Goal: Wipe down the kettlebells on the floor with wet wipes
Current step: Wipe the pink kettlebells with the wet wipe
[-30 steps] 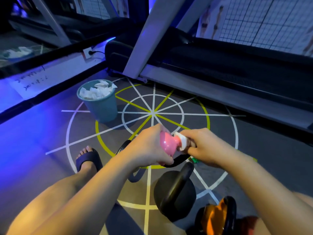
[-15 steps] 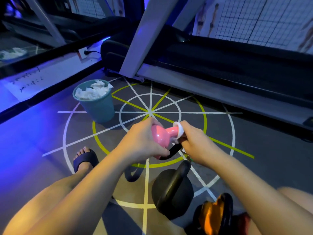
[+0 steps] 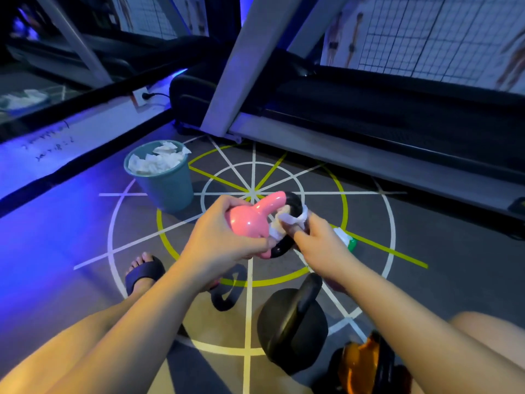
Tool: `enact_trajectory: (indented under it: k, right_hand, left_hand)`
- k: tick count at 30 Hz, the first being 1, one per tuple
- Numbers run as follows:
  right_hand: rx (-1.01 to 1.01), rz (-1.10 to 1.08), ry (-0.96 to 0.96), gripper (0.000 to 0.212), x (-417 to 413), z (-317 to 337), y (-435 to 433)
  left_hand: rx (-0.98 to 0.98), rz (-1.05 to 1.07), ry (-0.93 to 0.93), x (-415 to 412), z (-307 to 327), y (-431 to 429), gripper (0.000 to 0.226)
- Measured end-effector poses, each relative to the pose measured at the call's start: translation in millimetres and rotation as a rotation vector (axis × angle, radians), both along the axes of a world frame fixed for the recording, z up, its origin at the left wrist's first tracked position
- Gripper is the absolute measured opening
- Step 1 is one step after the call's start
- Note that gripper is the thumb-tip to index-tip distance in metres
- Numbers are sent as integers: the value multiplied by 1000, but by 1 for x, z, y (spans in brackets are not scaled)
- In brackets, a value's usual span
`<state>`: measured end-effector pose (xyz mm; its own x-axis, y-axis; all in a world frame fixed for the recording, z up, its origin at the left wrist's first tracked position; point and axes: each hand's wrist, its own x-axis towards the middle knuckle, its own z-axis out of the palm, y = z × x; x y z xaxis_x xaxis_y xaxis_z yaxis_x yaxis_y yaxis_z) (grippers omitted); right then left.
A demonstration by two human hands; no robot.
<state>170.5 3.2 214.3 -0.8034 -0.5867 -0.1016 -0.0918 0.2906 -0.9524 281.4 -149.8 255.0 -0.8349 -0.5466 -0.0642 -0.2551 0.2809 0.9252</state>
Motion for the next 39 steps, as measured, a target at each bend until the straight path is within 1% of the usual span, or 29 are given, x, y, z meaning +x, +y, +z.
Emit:
enact_trajectory:
  k: [2,4,5,7,10,13,15,18,20,22,24,26,28,30,31,32,34,35,39]
  right_hand:
    - [-112,-33,-194,13,11,-5,-14]
    - [-297,-49,-444,19,25,-4,-30]
    - [-377,-52,-526,22,30,0,-37]
    - [-469,-62,-579,23,30,6,-48]
    - [-530,-57,-595,19,27,14,-60]
    - [-575,-85,-750,15,33,12,-75]
    - [-508,-98,-737,18,34,8,-84]
    - [-434,-118,-510,21,20,5,-90]
    - [-411,-91,-350,28,6,5,-92]
    - [-281,-13,-180,27,-1,3,-93]
    - [-172,42,-112,24,-1,-6,-94]
    - [-135,59,-142,21,-1,-16,-97]
    - [-97,64,-160,21,-6,-26,-100]
    - [3,117,-145,26,-5,-35,-109]
    - [63,149,-152,29,0,-43,-116]
    - [127,152,-174,30,5,-54,-125]
    - [179,79,-328,24,16,-78,-138]
    - [164,32,-419,25,18,-92,-142]
    - [187,-181,-617,26,9,-141,-154]
  left_hand:
    - [106,66,89,4,-2,-3,68]
    - [163,132,159,7,-2,-7,68]
    - [192,159,190,8,-2,-10,67]
    - [281,210,248,8,0,-15,64]
    - [421,275,335,6,1,-19,63]
    - [455,295,353,5,-3,-24,65]
    - [422,307,324,6,-7,-26,60]
    - [412,315,261,7,-16,-30,57]
    - [435,297,212,10,-21,-36,59]
    - [483,263,147,14,-27,-42,59]
    - [557,199,64,18,-34,-47,58]
    - [592,124,-51,21,-45,-56,62]
    - [525,68,-190,20,-53,-67,72]
    - [334,104,-312,17,-56,-78,78]
    - [228,146,-345,15,-58,-84,80]
    - [165,179,-353,13,-56,-87,79]
    - [152,185,-332,10,-54,-91,71]
    - [157,170,-333,9,-55,-92,67]
    - [82,104,-397,10,-63,-93,59]
